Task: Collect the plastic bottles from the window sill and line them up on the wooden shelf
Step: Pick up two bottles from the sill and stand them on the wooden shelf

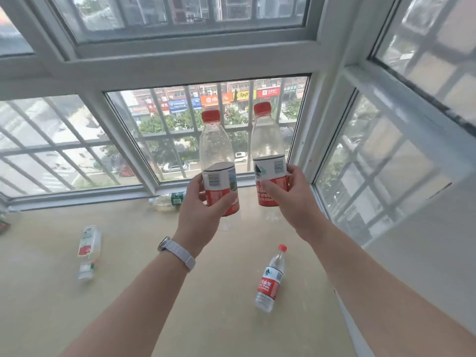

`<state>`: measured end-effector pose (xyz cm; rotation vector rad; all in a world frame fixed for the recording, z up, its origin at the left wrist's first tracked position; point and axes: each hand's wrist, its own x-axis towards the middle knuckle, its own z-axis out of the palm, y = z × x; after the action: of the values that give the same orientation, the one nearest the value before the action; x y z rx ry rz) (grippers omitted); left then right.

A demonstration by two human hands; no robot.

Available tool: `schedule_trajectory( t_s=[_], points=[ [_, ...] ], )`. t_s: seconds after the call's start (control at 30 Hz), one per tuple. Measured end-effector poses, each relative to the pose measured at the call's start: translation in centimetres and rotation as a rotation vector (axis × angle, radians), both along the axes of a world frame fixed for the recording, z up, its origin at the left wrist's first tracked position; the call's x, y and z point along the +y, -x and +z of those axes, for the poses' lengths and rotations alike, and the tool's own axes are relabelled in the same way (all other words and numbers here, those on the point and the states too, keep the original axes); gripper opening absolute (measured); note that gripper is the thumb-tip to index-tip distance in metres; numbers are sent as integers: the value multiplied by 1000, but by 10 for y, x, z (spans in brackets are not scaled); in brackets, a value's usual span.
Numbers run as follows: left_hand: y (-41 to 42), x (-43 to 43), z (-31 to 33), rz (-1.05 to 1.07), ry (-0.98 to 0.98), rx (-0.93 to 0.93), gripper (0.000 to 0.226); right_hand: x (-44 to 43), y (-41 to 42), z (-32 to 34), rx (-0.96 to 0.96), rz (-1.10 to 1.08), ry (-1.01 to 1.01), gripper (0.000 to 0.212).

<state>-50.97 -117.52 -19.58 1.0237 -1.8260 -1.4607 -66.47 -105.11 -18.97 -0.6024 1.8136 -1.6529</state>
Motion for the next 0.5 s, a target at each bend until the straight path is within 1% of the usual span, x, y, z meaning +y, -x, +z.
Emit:
schedule_trajectory(
  t_s=[0.17,0.27,0.43,0.5],
  points=[
    [-22,35,36,-30,37,72,57,42,-23,32,29,-2,40,62],
    [-33,47,54,-59,79,86,56,63,-34,45,66,-18,49,58],
    [-59,49,71,-147,118,124,58,86,-62,67,81,-74,100,66],
    [-68,44,77,-185,137,134,62,93,-77,76,99,-102,121,66]
  ],
)
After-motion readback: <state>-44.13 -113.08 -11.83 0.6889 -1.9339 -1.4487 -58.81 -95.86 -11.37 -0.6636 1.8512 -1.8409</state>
